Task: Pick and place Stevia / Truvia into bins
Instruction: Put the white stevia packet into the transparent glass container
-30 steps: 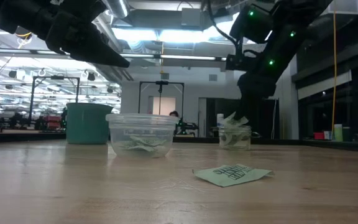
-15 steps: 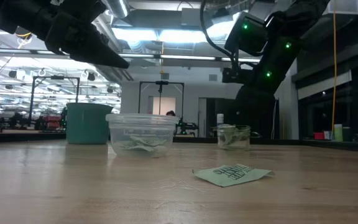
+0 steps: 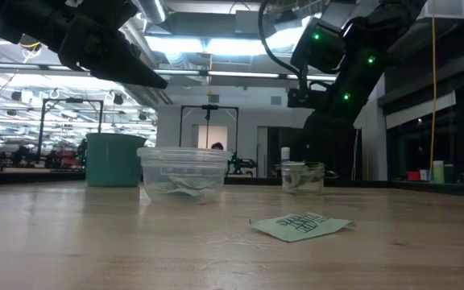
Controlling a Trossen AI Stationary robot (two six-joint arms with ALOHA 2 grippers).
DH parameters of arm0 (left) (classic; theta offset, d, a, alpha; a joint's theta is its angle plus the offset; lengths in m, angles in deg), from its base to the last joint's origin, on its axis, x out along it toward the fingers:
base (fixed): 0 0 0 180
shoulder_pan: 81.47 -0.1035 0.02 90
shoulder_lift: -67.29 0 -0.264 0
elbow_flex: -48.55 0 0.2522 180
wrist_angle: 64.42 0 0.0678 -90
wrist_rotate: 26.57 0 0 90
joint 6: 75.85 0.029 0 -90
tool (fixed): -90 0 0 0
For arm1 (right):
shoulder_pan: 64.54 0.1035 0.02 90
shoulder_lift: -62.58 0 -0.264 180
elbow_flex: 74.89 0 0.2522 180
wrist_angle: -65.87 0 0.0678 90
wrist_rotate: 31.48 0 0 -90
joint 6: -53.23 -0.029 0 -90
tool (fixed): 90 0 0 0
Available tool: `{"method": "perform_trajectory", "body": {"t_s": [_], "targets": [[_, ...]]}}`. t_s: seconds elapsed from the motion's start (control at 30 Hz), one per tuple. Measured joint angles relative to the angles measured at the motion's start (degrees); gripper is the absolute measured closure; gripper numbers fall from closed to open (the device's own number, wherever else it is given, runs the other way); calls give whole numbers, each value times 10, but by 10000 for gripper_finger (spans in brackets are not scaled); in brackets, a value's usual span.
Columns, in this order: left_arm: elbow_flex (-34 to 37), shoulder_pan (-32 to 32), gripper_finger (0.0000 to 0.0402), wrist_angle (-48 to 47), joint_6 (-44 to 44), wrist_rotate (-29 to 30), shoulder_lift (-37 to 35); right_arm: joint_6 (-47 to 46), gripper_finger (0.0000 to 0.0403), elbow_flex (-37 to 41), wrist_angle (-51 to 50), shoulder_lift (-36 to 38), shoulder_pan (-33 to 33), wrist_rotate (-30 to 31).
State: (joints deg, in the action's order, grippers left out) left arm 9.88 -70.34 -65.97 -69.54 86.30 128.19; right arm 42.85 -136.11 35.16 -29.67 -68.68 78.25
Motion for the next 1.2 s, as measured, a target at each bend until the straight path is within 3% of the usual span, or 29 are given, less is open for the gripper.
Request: {"method": "perform_trajectory", "body": {"t_s": [0.7,1.2], "targets": [[0,0,397,0,0,0,0,-11,286,0,0,1,-3,1],[0,0,397,-1,1,0,0,31,280,-58,-83,1,-2,13]]}}
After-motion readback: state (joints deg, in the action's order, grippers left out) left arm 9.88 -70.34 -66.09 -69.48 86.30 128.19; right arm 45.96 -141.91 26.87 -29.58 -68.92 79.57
